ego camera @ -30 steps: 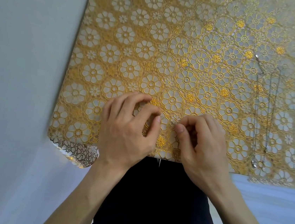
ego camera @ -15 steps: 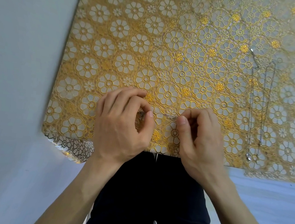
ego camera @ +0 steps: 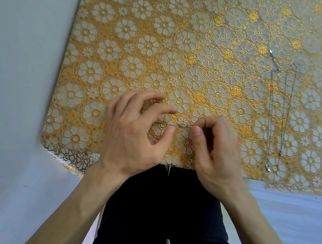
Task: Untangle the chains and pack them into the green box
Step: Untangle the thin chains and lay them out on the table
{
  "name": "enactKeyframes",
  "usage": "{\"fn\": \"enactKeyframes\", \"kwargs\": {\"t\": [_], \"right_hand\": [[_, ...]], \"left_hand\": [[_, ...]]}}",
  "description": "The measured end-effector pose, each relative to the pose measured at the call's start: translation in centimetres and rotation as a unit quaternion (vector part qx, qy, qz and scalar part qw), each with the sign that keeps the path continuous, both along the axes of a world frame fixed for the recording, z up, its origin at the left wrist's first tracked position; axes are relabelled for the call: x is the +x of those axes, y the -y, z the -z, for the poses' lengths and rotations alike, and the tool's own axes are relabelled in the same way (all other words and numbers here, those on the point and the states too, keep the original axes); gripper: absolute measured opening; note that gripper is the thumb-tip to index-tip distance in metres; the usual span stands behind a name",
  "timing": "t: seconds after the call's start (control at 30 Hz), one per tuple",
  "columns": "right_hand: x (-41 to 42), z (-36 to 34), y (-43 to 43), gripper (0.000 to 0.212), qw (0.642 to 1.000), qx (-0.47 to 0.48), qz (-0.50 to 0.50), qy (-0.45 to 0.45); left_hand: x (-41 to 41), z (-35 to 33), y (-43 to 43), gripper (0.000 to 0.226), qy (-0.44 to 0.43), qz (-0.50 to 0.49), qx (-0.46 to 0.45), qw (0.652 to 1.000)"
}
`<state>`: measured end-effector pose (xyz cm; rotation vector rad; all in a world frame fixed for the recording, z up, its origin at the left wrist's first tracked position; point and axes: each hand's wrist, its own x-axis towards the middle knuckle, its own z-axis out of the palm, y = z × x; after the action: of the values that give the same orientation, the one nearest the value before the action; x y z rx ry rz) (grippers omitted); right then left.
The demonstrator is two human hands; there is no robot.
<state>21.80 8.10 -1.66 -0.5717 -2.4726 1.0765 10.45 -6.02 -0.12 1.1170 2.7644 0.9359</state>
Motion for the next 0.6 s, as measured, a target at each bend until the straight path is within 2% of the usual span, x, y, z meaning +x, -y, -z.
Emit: {"fn": "enactKeyframes", "kwargs": {"t": [0.1, 0.2, 0.33, 0.43, 0.6], "right_hand": [[0.1, 0.0, -0.2, 0.011, 1.0, -0.01, -0.006, 0.002], [0.0, 0.0, -0.3, 0.011, 1.0, -0.025, 0.0, -0.001], [-0.1, -0.2, -0.2, 0.018, 1.0, -0.009, 0.011, 0.007], [-0.1, -0.4, -0.1, 0.017, 1.0, -0.013, 0.01, 0.013], [0.0, -1.2, -0.7, 0.013, 0.993, -0.106, -0.016, 0.038]], "left_hand": [[0.0, 0.3, -1.0, 0.02, 0.006, 0.05, 0.019, 0.999], [0.0, 0.8, -1.4, 0.011, 0.0, 0.057, 0.047, 0.997], [-0.4, 0.7, -0.8, 0.012, 0.066, 0.046, 0.112, 0.99], [-0.4, 0.2, -0.7, 0.01, 0.106, 0.034, 0.108, 0.988], [-0.4, 0.0, -0.6, 0.01, 0.137, 0.032, 0.11, 0.984]]}}
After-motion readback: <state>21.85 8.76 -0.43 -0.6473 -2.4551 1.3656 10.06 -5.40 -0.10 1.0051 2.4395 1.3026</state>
